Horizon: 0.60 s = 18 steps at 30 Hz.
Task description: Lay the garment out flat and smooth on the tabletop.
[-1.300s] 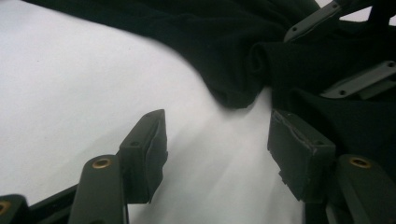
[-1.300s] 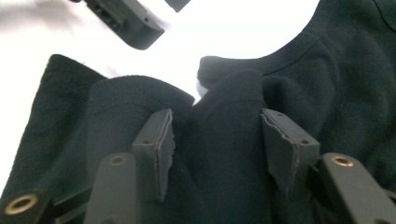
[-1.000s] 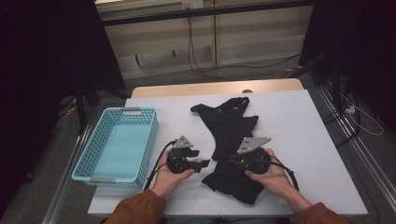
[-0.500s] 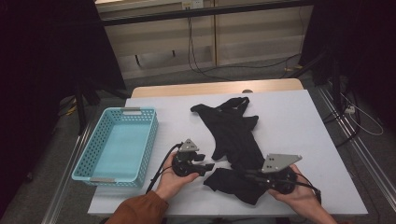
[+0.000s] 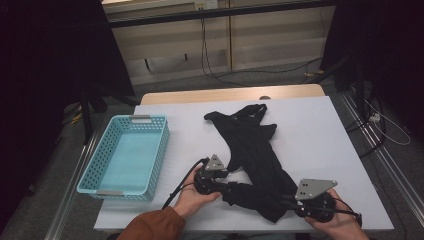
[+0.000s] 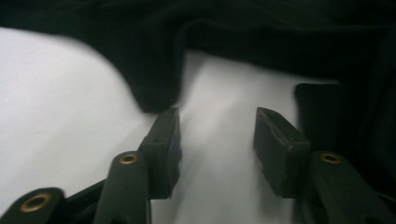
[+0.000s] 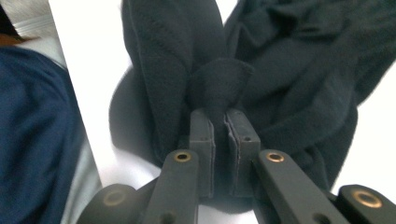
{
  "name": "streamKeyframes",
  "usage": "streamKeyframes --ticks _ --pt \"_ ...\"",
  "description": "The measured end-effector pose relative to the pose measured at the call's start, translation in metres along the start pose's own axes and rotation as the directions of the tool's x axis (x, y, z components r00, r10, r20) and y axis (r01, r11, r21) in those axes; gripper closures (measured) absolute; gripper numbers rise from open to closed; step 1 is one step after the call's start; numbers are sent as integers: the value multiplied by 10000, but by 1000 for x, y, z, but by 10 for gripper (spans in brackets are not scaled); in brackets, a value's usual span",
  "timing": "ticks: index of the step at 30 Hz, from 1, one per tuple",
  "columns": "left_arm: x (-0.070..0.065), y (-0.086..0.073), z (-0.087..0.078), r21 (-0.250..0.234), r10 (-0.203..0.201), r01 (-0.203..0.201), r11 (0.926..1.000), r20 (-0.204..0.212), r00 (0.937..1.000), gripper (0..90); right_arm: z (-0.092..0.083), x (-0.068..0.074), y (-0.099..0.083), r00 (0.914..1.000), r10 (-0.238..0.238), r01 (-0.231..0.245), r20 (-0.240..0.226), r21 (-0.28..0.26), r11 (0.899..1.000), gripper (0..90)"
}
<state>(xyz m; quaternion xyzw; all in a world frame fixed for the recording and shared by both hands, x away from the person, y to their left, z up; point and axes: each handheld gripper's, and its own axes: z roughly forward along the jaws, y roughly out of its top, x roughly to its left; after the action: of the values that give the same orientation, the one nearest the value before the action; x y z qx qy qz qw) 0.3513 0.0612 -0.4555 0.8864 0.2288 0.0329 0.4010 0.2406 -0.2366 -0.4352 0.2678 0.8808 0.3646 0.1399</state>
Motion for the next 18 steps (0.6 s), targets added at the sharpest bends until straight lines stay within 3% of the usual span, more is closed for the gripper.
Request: streamKeyframes --ticks 8,13,16,18 --pt "-16 5 -5 -401 -248 287 9988 952 9952 397 -3 -3 1 9992 397 -396 40 -374 9985 698" --pt "-32 4 -6 -356 201 -162 9992 1112 9936 371 -7 -4 4 9985 545 -543 7 -792 9954 607" --pt "-37 3 -6 -231 580 -560 9982 1005 9932 355 -9 -5 4 9938 758 -679 807 -966 9930 557" --pt "-38 3 -6 -147 594 -581 9982 1084 9923 351 -11 -7 4 9930 898 -804 768 -1180 9898 547"
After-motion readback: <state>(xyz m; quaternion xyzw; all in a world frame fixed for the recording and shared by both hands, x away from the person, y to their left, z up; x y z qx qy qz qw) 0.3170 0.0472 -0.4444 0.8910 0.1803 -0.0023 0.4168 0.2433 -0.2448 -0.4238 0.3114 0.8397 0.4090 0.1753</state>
